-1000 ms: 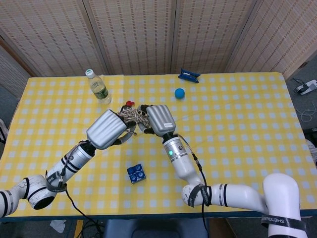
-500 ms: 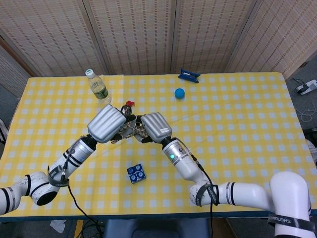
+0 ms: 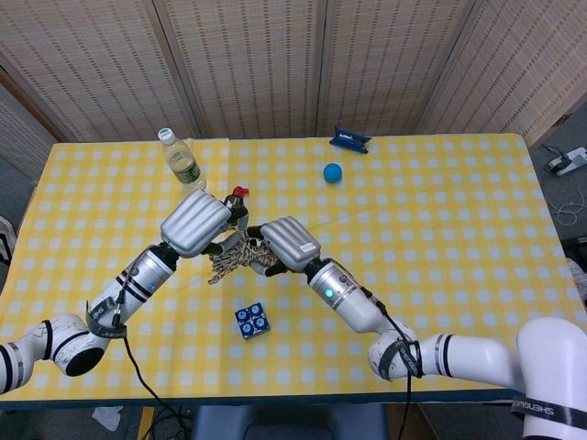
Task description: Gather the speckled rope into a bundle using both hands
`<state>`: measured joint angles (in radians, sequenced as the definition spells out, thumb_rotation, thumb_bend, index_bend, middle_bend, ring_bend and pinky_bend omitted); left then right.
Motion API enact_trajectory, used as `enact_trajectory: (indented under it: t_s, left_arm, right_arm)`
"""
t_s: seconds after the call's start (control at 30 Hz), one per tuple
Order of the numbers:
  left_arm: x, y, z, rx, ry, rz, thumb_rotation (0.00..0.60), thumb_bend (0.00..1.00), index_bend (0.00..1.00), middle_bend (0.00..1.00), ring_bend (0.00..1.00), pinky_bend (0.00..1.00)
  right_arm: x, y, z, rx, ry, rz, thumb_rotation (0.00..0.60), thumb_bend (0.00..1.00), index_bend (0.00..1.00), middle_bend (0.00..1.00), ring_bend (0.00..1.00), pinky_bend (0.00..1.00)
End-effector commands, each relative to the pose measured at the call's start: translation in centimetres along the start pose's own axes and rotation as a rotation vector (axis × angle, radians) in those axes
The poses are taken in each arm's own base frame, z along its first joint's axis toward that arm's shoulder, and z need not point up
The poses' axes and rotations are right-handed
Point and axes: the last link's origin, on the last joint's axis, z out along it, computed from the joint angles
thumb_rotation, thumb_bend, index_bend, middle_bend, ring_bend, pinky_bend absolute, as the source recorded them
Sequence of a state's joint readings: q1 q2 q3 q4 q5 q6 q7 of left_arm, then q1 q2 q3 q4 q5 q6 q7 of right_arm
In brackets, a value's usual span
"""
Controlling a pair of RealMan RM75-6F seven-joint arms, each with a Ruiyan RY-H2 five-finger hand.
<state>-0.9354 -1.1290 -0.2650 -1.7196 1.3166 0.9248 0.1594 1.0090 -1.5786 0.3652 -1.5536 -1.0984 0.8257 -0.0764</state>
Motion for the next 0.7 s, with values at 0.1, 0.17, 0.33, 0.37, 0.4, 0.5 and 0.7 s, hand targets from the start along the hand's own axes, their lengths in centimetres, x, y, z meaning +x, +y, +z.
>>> enact_trajectory:
  t_s: [0.1, 0.17, 0.33, 0.37, 0.4, 0.5, 0.7]
  left_arm:
    - [0.0, 0.1, 0.1, 0.008, -0.032, 0.019, 0.6, 0.4, 0.57, 0.74, 0.66, 0.82]
    - [-0.1, 0.1, 0.2, 0.015, -0.043, 0.022, 0.6, 0.4, 0.57, 0.72, 0.65, 0.81]
    - [-0.3, -0.1, 0.5, 0.035, -0.064, 0.023, 0.6, 0.4, 0.56, 0.71, 0.65, 0.81]
    - [-0.4, -0.2, 0.6, 0.04, -0.068, 0.025, 0.6, 0.4, 0.56, 0.71, 0.65, 0.81]
    - [-0.5, -0.3, 0.7, 0.044, -0.072, 0.026, 0.6, 0.4, 0.56, 0.71, 0.65, 0.81]
    - [-0.6, -0.7, 0.8, 0.062, -0.084, 0.03, 0.6, 0.4, 0.56, 0.71, 0.64, 0.8]
    - [-0.8, -2.1, 0.7, 0.148, -0.113, 0.038, 0.6, 0.39, 0.34, 0.52, 0.49, 0.69]
  right_arm:
    - [0.0, 0.4, -0.4, 0.008, -0.01, 0.017, 0.6, 0.53, 0.8, 0.69, 0.61, 0.67]
    - [0.1, 0.5, -0.5, 0.014, -0.014, 0.029, 0.6, 0.53, 0.8, 0.69, 0.61, 0.67]
    - [0.2, 0.7, -0.9, 0.032, -0.02, 0.056, 0.6, 0.52, 0.8, 0.69, 0.61, 0.67]
    - [0.2, 0.8, -1.0, 0.036, -0.022, 0.06, 0.6, 0.52, 0.8, 0.69, 0.61, 0.67]
    - [0.2, 0.8, -1.1, 0.039, -0.027, 0.062, 0.6, 0.52, 0.8, 0.69, 0.61, 0.67]
    - [0.1, 1.0, -1.4, 0.047, -0.039, 0.068, 0.6, 0.52, 0.8, 0.69, 0.61, 0.67]
    - [0.1, 1.5, -1.8, 0.046, -0.037, 0.092, 0.6, 0.52, 0.8, 0.69, 0.61, 0.67]
